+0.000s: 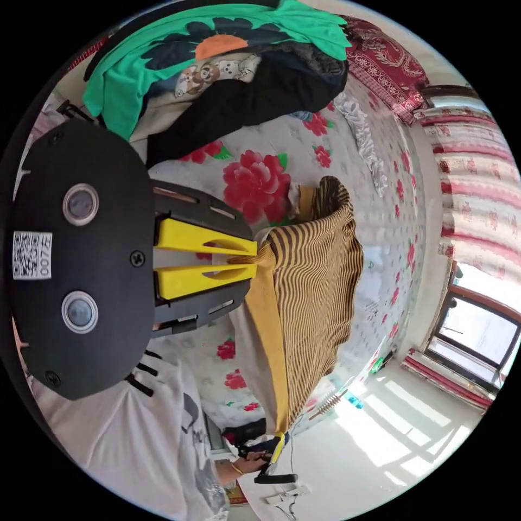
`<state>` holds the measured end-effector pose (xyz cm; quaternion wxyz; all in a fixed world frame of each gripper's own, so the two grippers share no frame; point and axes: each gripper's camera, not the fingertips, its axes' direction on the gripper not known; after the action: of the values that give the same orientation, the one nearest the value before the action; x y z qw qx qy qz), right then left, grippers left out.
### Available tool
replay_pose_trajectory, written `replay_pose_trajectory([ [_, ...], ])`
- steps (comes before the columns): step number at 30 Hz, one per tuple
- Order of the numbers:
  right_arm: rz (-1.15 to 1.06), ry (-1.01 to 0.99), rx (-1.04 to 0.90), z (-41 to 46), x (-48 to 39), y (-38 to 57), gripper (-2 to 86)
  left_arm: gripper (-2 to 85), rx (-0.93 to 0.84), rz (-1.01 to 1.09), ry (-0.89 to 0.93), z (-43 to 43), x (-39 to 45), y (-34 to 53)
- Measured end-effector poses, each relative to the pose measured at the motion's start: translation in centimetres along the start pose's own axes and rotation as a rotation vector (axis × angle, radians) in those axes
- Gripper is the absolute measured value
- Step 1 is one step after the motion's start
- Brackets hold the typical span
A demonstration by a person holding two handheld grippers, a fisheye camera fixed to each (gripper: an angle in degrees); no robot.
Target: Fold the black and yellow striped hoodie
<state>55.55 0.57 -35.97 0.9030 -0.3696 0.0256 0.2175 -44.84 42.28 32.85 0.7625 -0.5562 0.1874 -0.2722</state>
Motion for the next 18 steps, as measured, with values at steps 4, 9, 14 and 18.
replay_pose_trajectory([
  [4,0.120,-0.148,-0.209,3.2,0.4,6.3,-0.2,-0.1,-0.140,-0.124,0.058,2.3,-1.5,8.2],
  [9,0.261,-0.359,-0.292,8.5,3.5,8.6,-0.2,0.0,-0.176,-0.292,0.214,8.0,-5.9,8.6],
  [14,0.220,-0.302,-0.263,8.4,7.0,0.7,-0.2,-0.1,-0.081,-0.230,0.255,8.4,-7.1,-3.9],
  [18,0.129,-0.111,0.161,-4.5,6.8,-7.4,-0.2,-0.1,0.169,-0.090,0.202,-1.4,-4.8,-12.8],
])
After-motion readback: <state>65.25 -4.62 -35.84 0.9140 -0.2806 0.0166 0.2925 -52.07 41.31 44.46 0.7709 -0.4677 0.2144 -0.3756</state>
